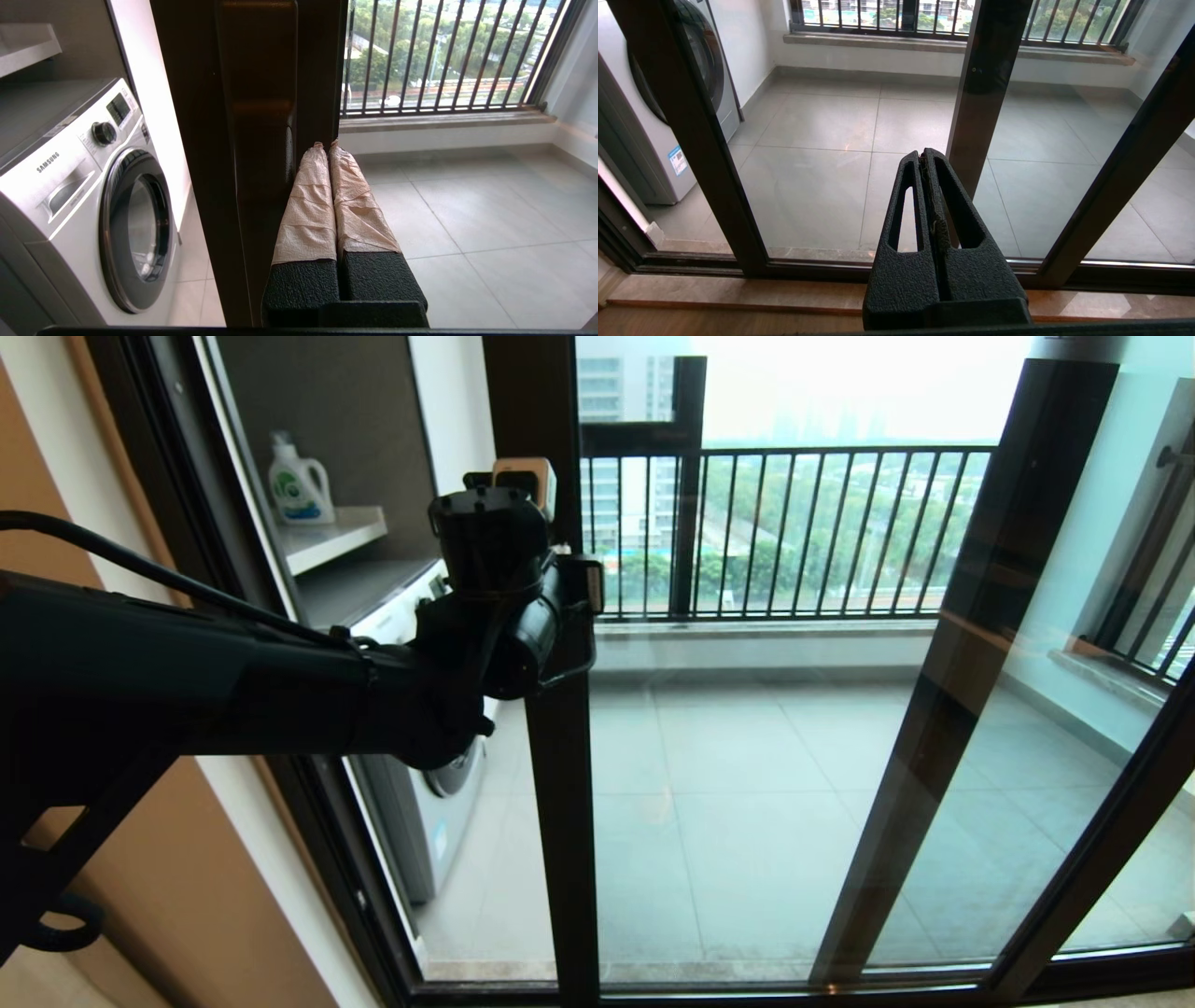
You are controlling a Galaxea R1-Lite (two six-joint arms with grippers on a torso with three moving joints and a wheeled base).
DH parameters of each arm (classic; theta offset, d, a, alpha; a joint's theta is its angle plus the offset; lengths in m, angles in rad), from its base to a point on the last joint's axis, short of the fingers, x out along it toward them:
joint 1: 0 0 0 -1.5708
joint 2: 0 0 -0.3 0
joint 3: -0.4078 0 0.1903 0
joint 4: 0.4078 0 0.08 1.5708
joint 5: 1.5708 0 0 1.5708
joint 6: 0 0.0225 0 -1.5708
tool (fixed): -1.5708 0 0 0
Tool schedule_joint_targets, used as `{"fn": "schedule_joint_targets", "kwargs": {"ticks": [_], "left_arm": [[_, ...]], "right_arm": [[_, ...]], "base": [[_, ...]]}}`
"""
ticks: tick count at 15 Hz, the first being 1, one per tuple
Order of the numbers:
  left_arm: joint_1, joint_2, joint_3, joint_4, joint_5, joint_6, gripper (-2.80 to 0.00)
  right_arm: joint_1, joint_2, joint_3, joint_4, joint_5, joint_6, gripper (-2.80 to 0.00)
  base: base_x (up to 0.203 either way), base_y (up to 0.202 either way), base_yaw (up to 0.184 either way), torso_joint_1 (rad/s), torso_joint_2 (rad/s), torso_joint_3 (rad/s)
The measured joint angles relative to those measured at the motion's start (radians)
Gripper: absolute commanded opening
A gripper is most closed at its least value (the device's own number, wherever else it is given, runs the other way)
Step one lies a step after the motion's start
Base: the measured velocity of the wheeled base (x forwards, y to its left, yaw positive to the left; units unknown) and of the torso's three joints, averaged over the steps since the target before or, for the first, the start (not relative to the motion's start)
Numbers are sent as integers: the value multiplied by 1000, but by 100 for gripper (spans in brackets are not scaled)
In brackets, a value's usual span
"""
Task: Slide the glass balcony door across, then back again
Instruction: Close the slid door
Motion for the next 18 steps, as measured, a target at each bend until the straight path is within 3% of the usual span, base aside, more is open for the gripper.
{"fn": "schedule_joint_targets", "kwargs": {"ticks": [18], "left_arm": [[167, -77, 147, -13, -1, -10, -280]], "right_arm": [[0, 0, 0, 0, 0, 0, -280]], "base": [[0, 0, 0, 0, 0, 0]]}}
